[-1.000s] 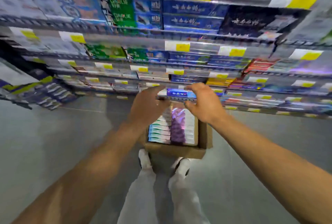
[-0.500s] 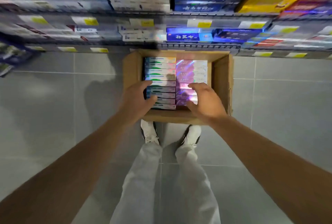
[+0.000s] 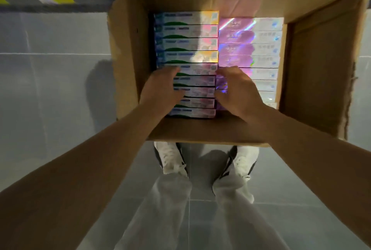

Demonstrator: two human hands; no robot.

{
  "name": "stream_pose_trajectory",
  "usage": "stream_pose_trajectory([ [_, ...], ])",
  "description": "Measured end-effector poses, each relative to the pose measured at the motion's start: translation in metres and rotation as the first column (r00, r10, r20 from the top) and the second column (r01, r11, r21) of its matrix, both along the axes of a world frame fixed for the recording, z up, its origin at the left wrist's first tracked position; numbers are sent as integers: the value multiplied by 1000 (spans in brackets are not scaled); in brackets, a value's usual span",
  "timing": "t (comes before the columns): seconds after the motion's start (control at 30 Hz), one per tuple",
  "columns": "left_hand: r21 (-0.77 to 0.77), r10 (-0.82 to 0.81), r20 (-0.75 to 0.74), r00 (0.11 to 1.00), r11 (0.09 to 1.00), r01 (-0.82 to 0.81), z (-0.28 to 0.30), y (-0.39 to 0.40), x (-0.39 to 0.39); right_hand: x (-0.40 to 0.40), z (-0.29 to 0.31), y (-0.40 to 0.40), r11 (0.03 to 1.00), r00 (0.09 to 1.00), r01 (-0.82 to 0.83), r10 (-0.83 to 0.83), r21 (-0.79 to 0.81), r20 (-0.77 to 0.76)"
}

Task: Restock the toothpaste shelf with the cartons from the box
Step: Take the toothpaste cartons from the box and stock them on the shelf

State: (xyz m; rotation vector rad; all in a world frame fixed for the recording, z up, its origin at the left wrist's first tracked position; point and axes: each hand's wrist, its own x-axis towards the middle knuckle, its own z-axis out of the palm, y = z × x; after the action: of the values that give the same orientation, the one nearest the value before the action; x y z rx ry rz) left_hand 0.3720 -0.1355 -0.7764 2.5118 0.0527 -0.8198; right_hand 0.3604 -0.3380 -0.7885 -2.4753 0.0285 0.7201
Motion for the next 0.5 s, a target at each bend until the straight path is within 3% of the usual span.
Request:
stream_pose_trajectory([
  [0.17,15,-27,99,995,1000,25,-60,-6,8,13,-47,11,995,993,88,-91,50,80],
  [0.27,179,-124,188,974,980,90,-80,-8,11,19,-58,12,993,990,96,-103,69,99],
  [0.33,245,-160,170,972,963,115,-88,-9,10,21,-67,8,995,988,81,-88,60,129],
  [0.5,174,-71,143,987,984,46,-91,-6,0,33,-81,1,1000,948,8,-1,-21,319],
])
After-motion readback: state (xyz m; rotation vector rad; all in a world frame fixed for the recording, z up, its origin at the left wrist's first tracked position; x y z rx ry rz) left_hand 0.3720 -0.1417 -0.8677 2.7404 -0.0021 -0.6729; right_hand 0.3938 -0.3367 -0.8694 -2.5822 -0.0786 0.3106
